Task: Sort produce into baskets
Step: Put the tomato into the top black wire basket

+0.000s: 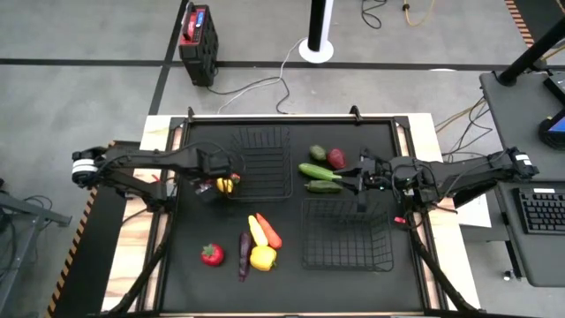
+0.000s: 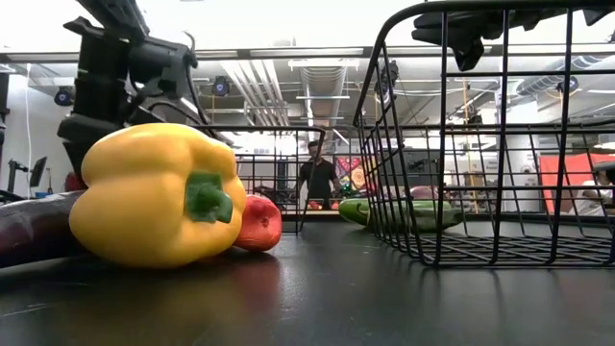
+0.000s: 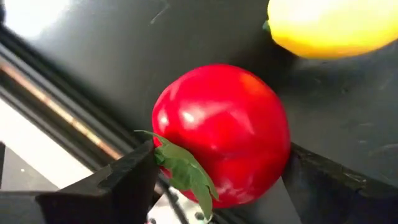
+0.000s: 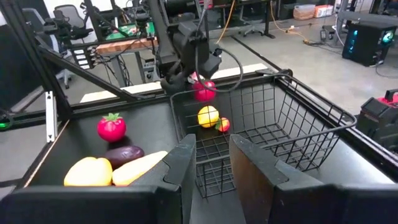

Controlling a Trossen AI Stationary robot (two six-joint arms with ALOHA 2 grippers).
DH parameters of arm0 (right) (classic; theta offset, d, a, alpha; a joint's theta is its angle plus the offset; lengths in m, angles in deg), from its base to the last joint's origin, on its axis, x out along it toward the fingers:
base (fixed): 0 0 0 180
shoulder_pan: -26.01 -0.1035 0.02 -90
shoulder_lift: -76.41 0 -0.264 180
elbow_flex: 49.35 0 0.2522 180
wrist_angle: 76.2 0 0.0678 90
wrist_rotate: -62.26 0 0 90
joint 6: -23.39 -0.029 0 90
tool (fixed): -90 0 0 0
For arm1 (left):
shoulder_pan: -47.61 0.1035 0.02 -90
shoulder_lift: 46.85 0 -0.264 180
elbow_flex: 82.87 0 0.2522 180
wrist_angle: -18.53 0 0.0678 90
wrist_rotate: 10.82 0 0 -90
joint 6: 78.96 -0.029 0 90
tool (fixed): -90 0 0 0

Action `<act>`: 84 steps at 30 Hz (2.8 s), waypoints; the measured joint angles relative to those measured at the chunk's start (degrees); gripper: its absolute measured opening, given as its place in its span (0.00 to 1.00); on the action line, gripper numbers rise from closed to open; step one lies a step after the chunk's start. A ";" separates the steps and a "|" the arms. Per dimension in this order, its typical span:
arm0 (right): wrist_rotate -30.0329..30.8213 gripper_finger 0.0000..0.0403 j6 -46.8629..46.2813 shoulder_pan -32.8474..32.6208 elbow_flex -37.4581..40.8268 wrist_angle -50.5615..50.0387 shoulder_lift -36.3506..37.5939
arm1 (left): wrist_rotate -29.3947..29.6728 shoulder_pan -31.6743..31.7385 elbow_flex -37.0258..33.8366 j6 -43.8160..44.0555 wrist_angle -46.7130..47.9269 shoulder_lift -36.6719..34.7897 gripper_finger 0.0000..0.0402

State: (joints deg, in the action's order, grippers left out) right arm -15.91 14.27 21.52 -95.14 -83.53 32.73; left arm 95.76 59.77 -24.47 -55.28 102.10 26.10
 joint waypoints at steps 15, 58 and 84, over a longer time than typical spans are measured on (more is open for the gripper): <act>0.02 0.23 -2.89 0.02 0.00 -0.22 0.00 | 6.98 -0.38 21.99 -6.50 9.46 -6.45 0.72; -7.97 0.23 -21.35 -0.26 -0.07 -9.77 0.04 | 7.45 -4.92 37.34 -34.56 -10.63 25.59 0.72; -7.82 0.23 -21.24 -0.26 -0.24 -10.79 0.04 | 4.82 0.33 38.14 -37.54 -11.60 31.76 0.72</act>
State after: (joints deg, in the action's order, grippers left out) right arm -23.74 -6.98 21.26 -95.38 -94.32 32.77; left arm 100.59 60.10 13.67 -92.82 90.50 57.86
